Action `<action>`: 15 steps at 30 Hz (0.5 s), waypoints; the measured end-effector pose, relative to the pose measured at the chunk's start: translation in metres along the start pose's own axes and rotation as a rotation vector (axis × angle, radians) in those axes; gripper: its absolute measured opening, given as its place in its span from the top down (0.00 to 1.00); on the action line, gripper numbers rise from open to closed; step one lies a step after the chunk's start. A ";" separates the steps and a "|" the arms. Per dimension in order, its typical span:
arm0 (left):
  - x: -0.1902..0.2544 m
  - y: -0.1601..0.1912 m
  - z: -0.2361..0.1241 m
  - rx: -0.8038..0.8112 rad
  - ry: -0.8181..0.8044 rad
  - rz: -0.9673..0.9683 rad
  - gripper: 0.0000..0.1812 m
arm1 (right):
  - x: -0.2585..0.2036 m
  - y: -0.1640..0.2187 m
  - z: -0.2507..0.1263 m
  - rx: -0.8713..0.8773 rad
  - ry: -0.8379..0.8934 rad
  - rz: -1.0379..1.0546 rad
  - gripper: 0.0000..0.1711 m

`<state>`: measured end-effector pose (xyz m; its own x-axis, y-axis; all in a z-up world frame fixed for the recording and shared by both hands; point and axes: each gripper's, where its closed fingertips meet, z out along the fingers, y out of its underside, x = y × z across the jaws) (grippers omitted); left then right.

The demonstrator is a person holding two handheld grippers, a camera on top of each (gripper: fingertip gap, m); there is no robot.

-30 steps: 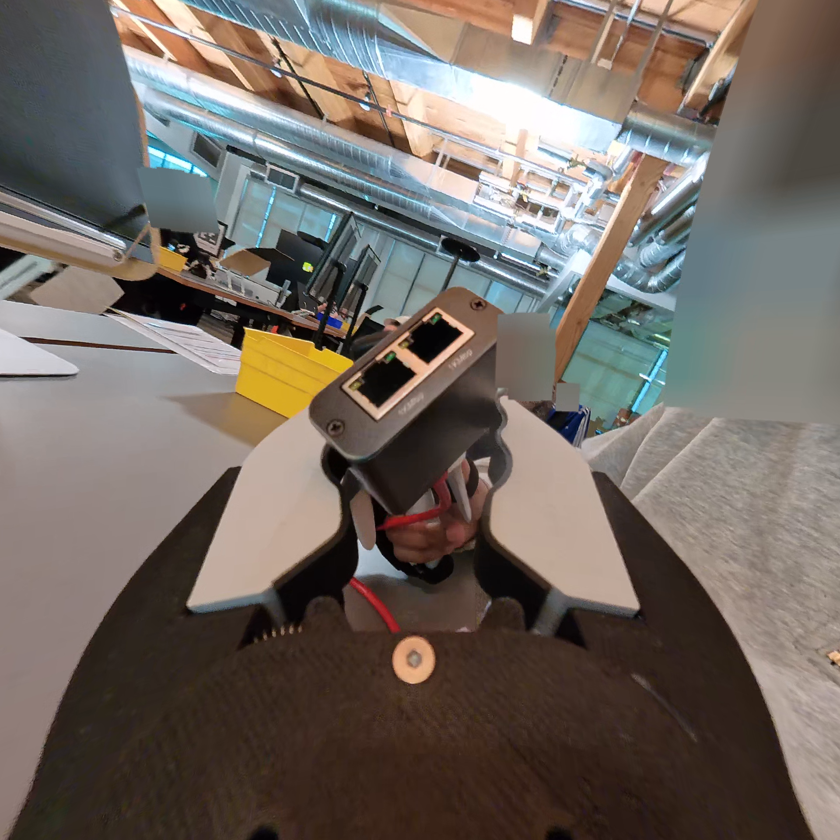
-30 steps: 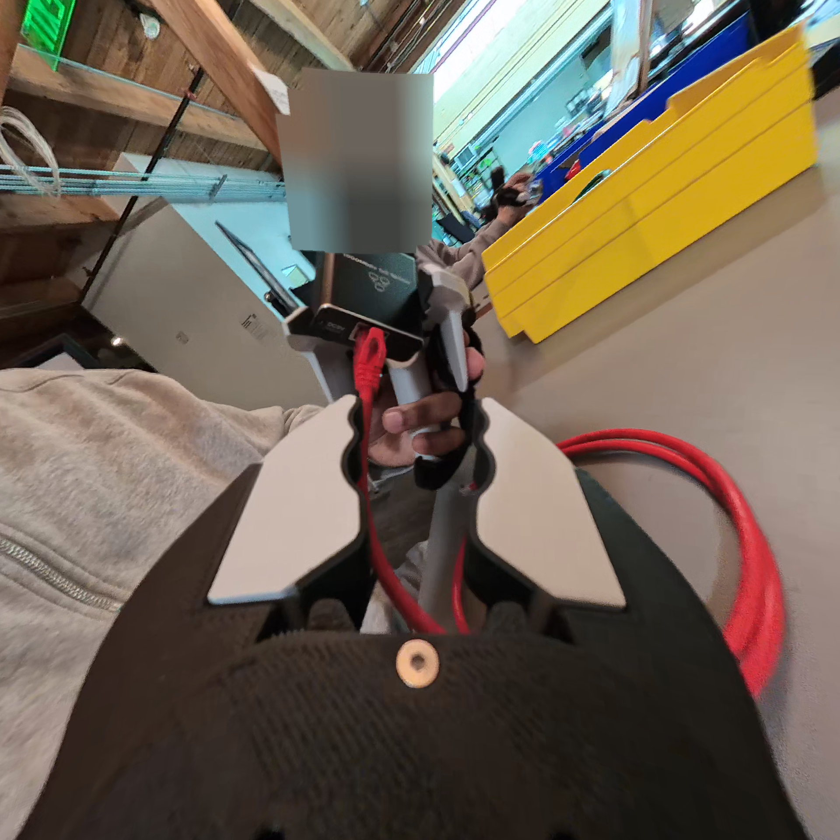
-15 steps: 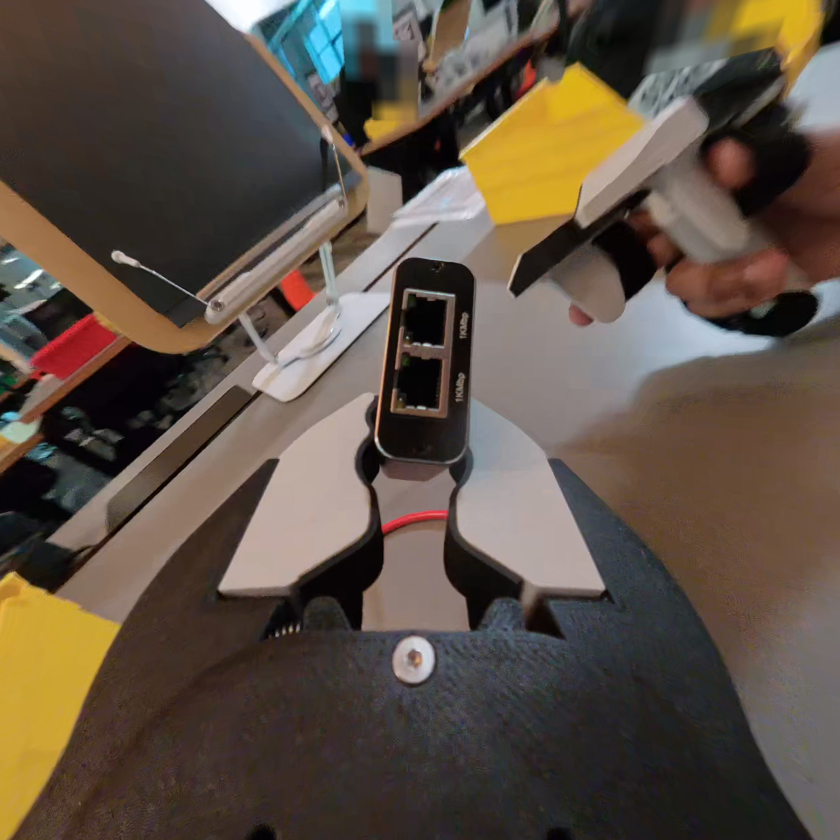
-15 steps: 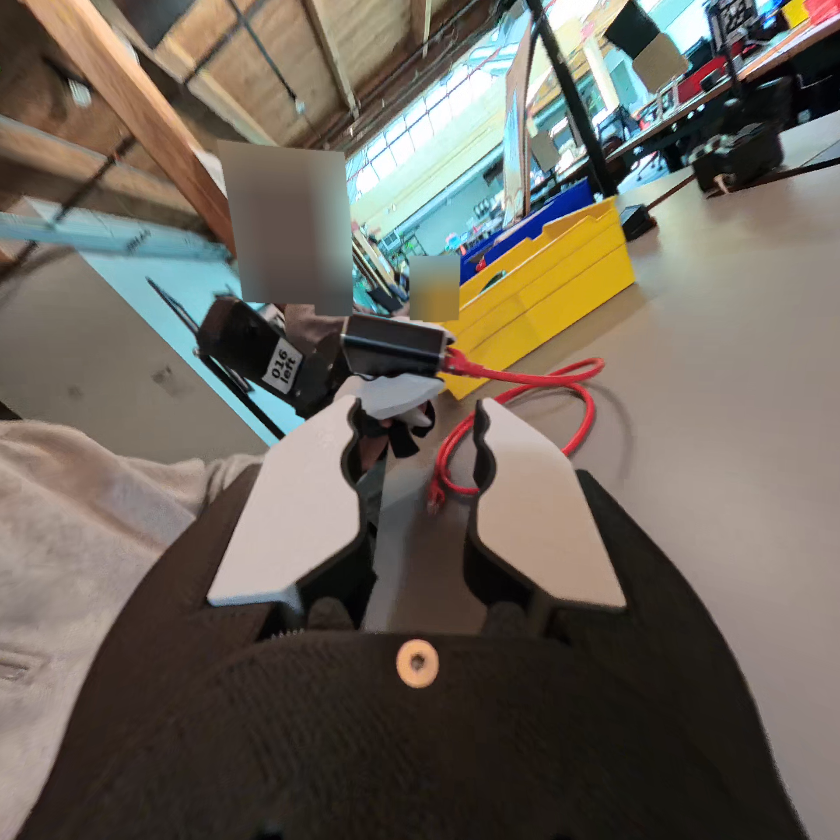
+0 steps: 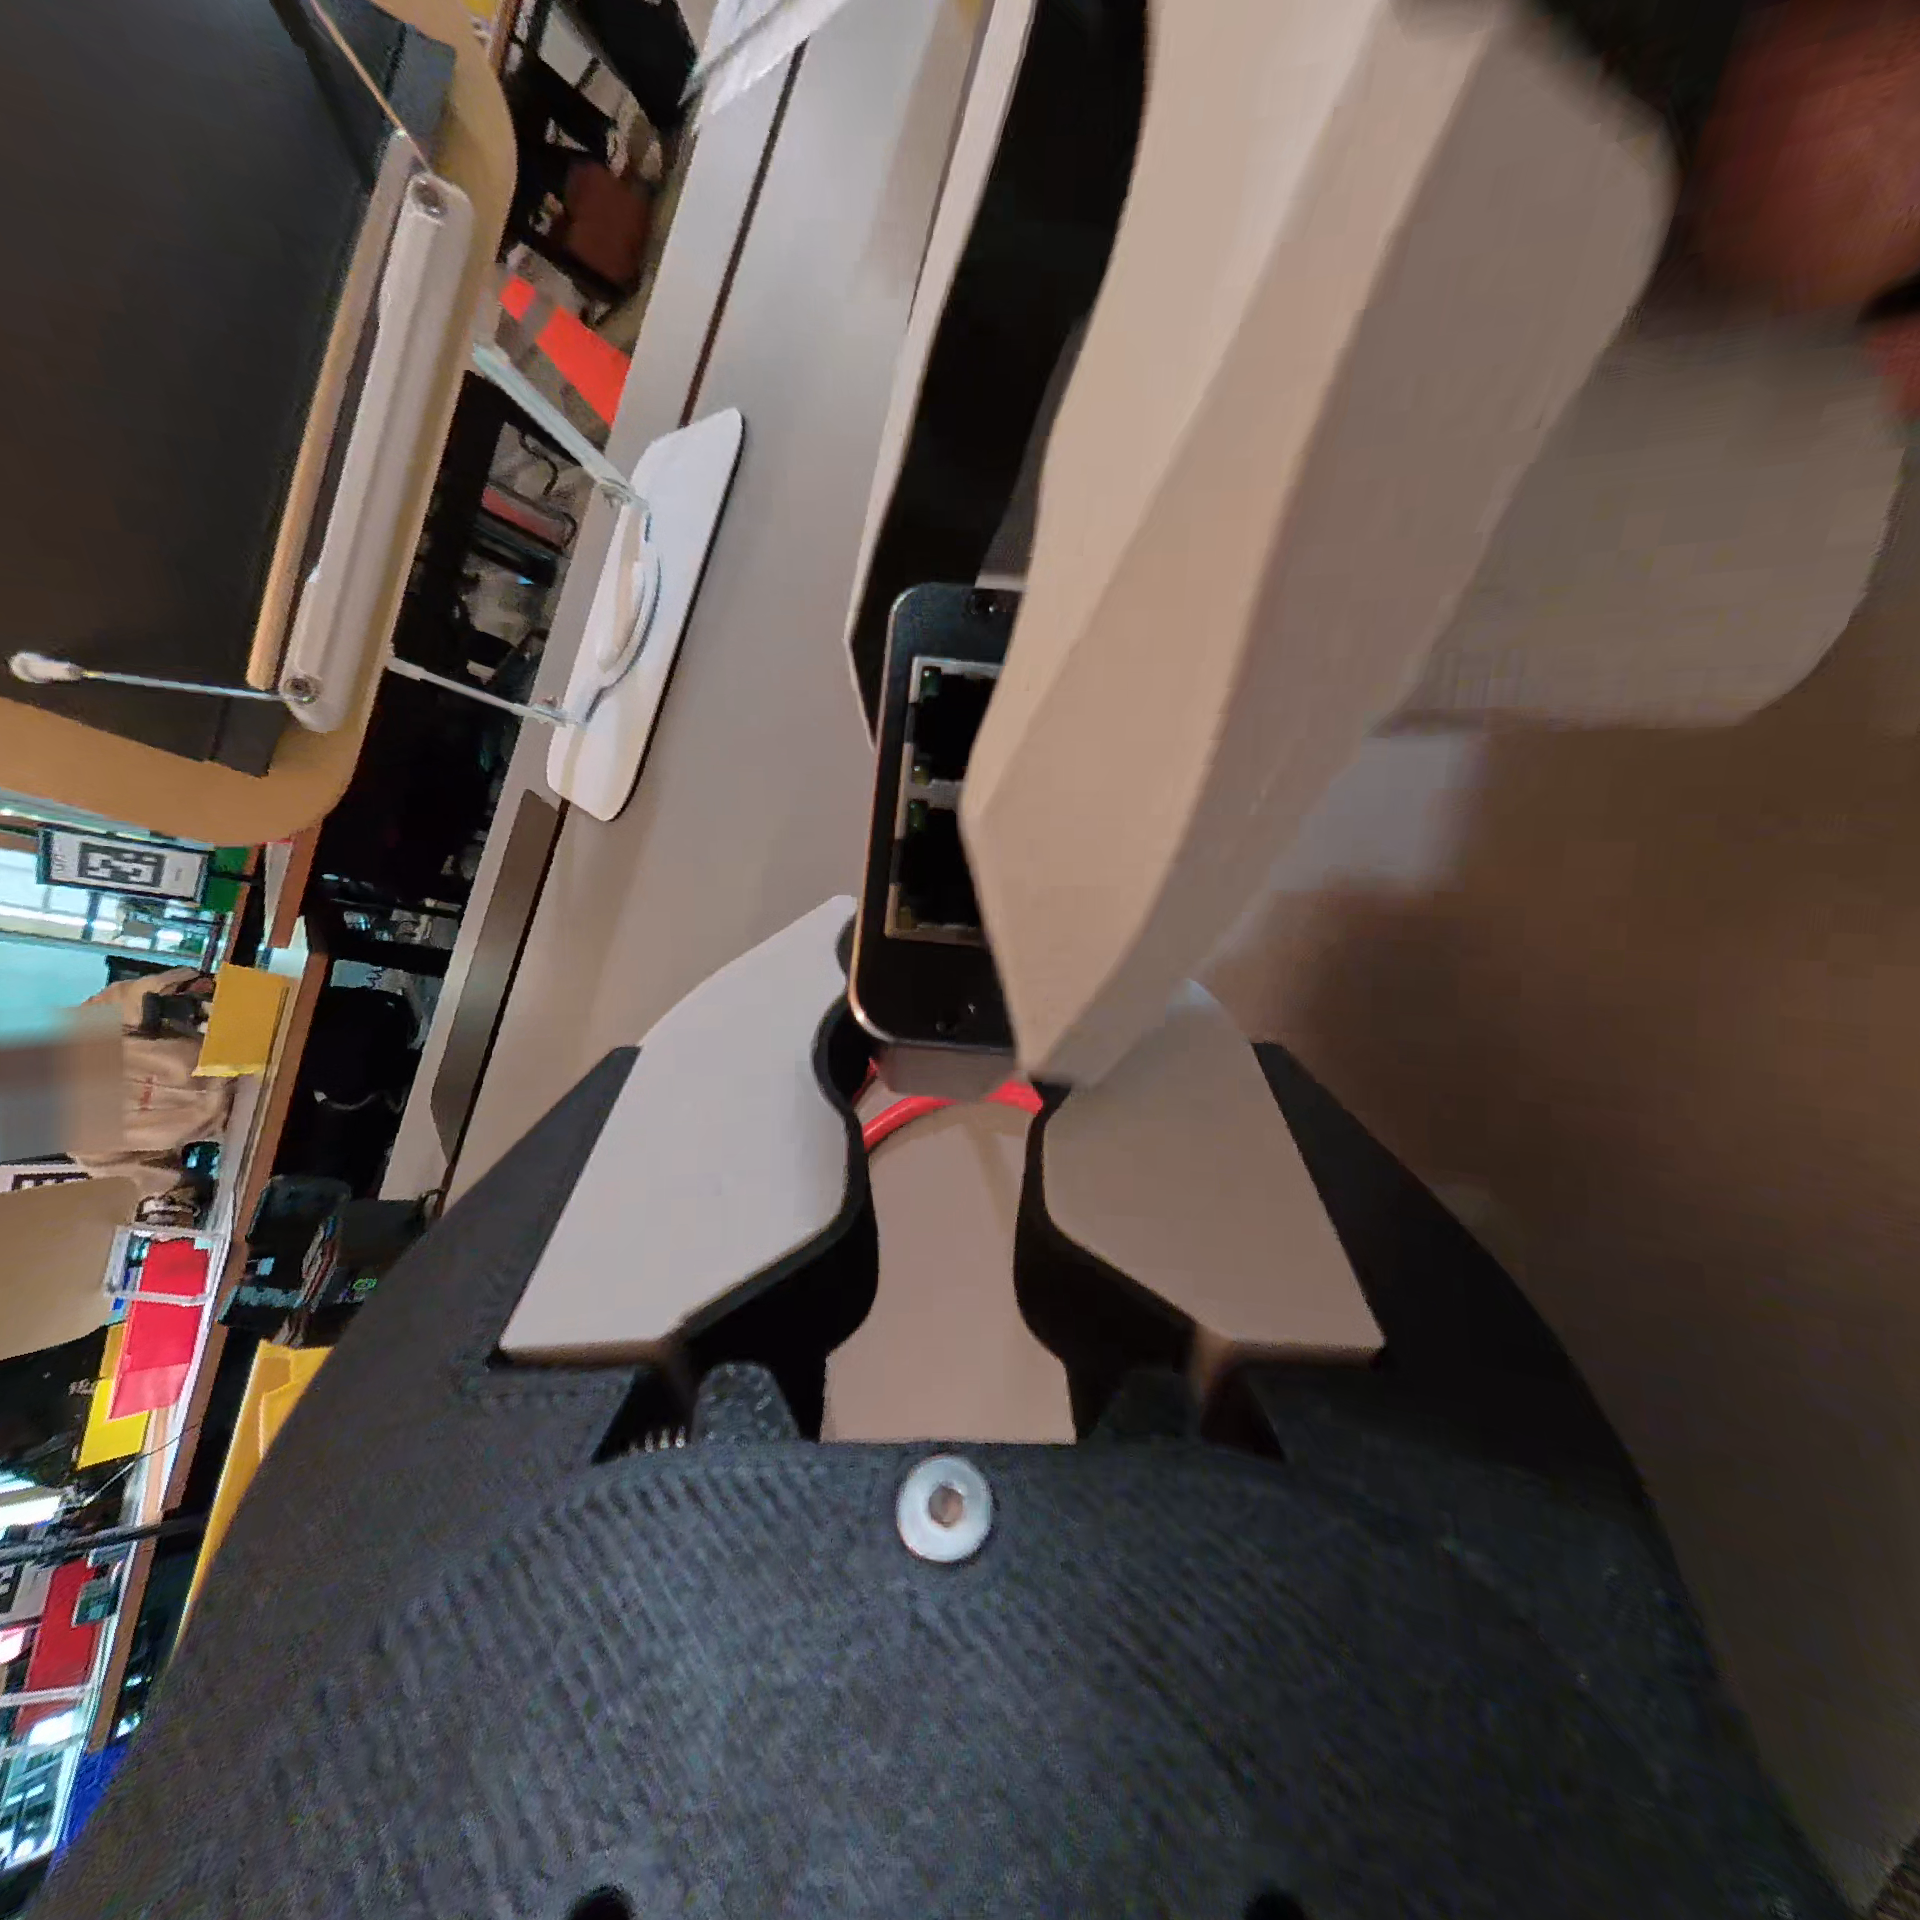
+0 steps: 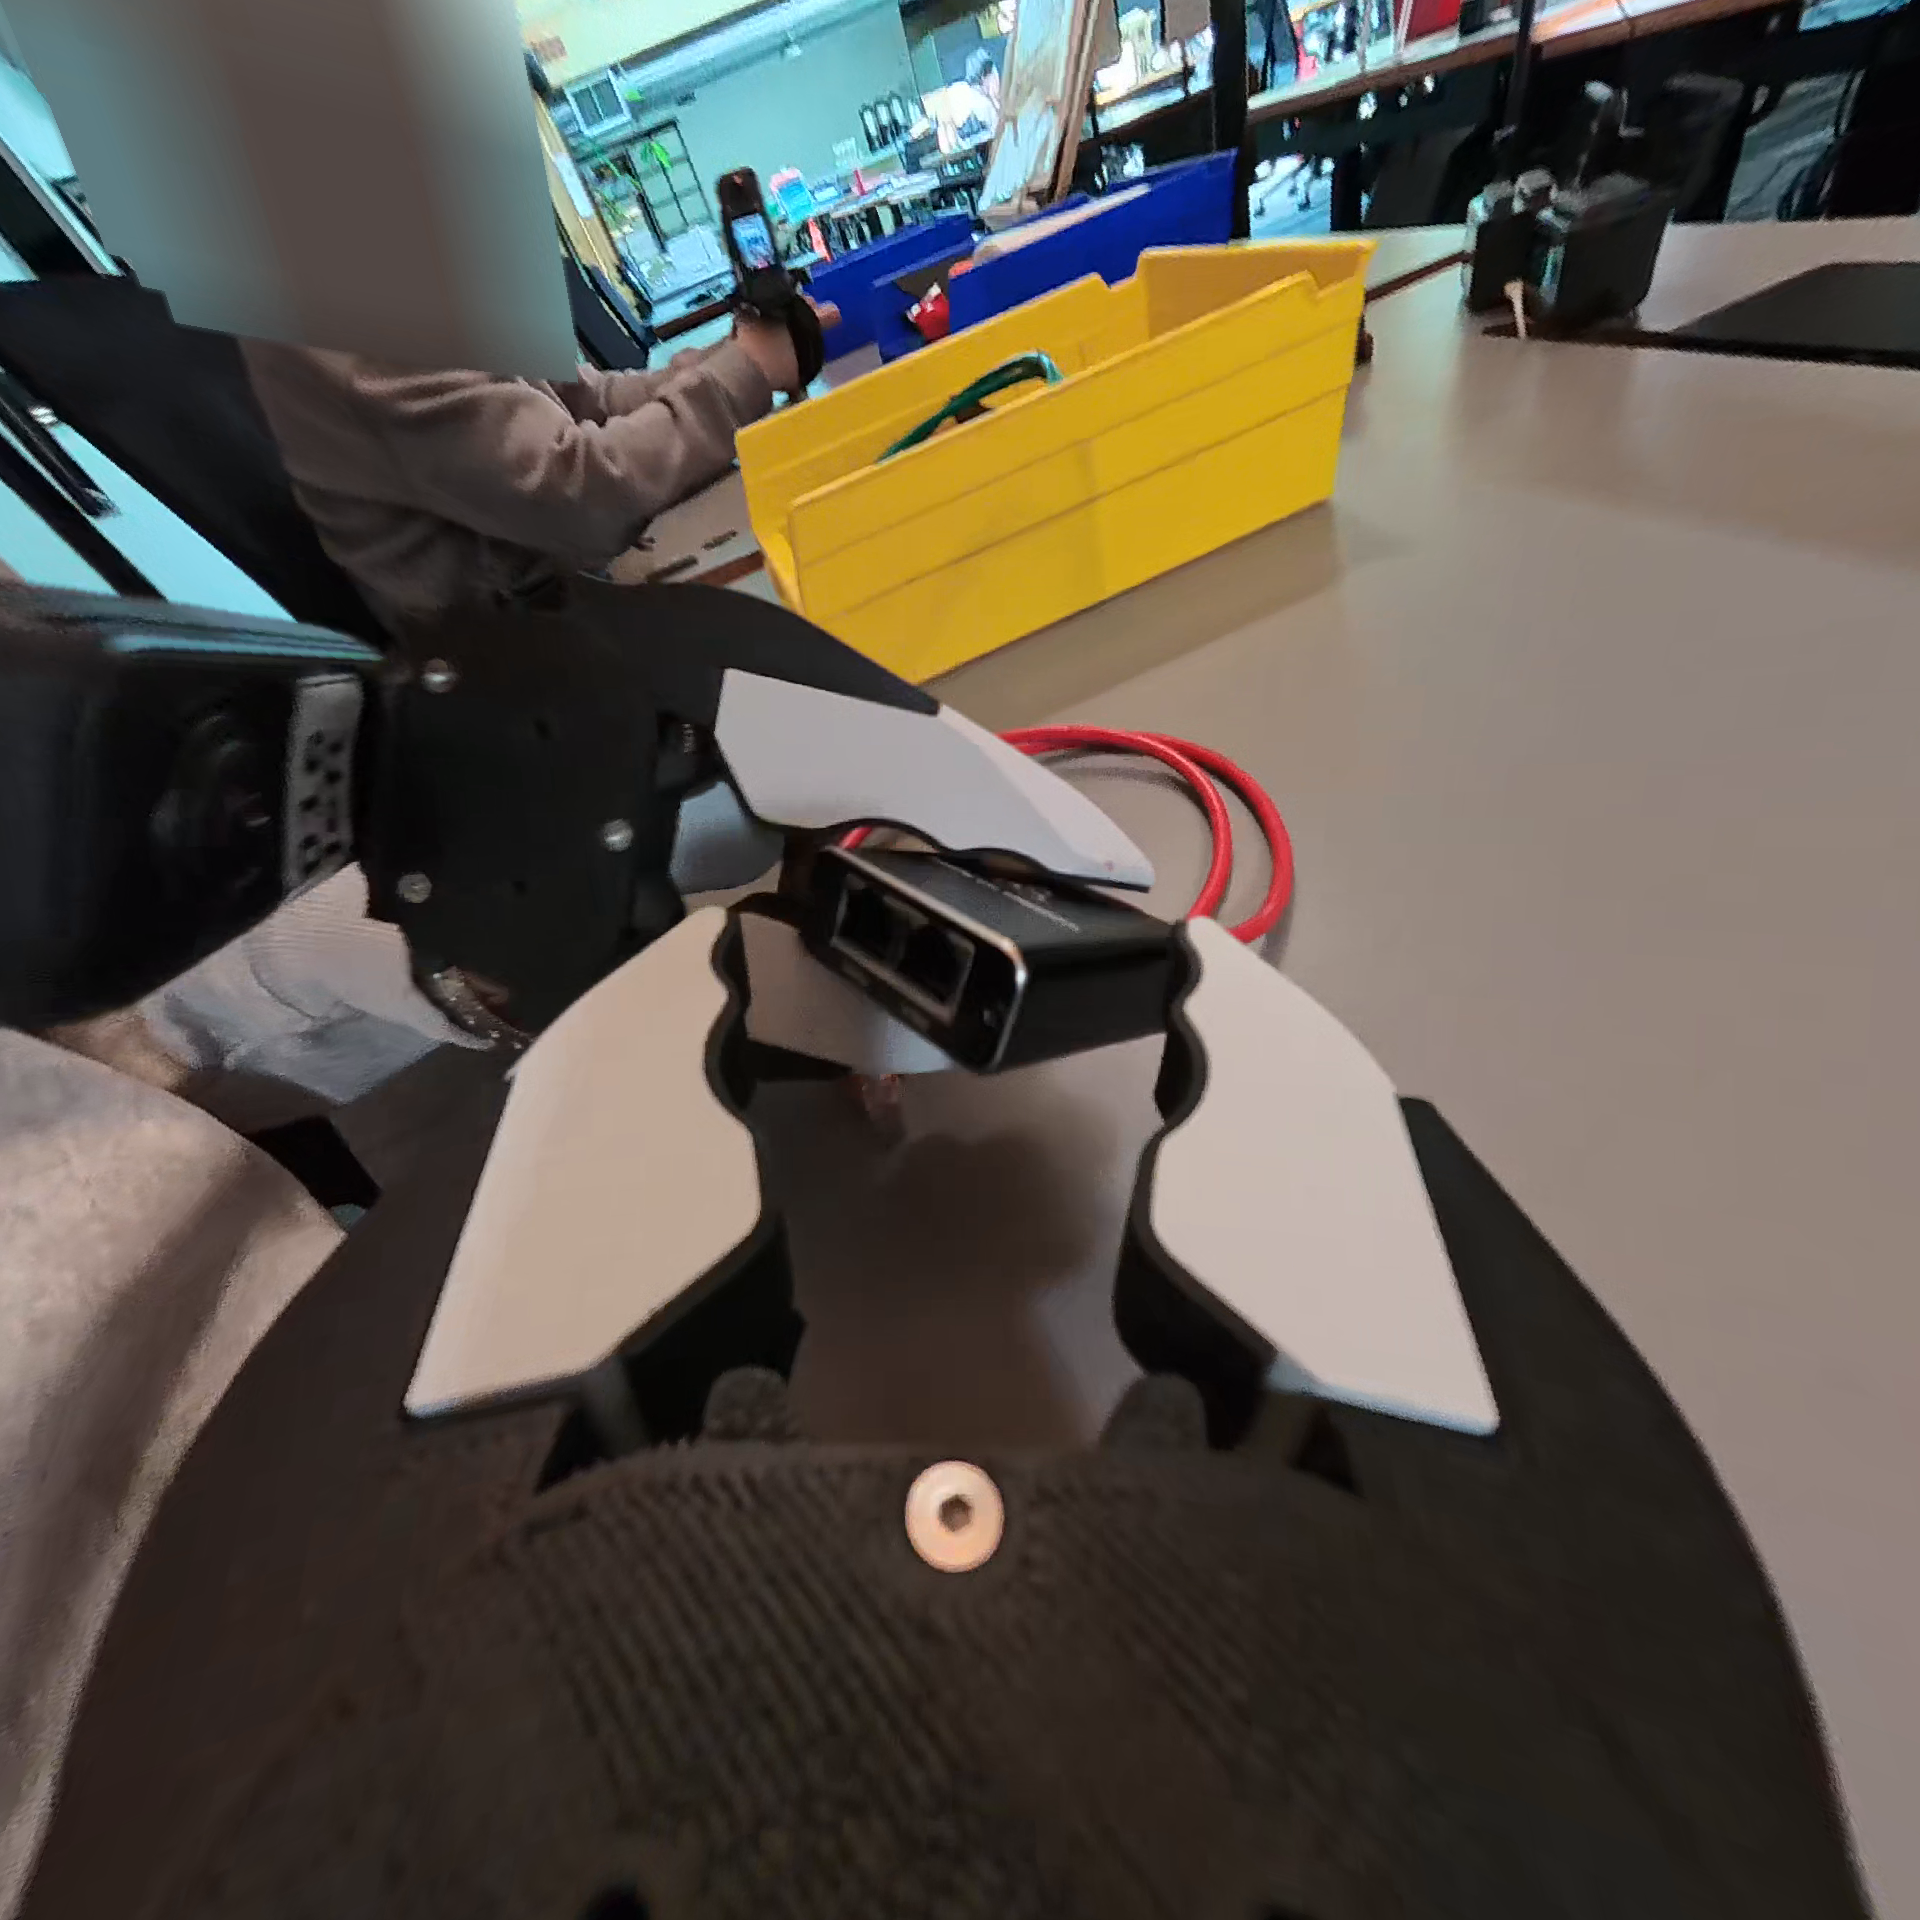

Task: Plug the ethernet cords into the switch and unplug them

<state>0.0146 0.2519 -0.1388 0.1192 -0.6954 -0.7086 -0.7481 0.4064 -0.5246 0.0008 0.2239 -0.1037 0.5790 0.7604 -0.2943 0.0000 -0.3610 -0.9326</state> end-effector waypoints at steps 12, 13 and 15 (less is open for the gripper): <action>0.001 -0.010 -0.003 0.124 0.015 -0.093 0.75 | 0.014 0.003 -0.011 -0.023 -0.065 0.077 0.91; 0.003 -0.007 -0.001 0.122 0.042 -0.127 0.75 | 0.015 0.005 -0.010 -0.025 -0.073 0.093 0.93; 0.008 -0.002 0.001 0.118 0.101 -0.171 0.80 | 0.014 0.006 -0.009 -0.019 -0.091 0.125 0.91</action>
<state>0.0178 0.2462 -0.1443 0.1672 -0.8133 -0.5573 -0.6406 0.3401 -0.6884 0.0161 0.2281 -0.1112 0.4991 0.7543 -0.4265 -0.0517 -0.4654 -0.8836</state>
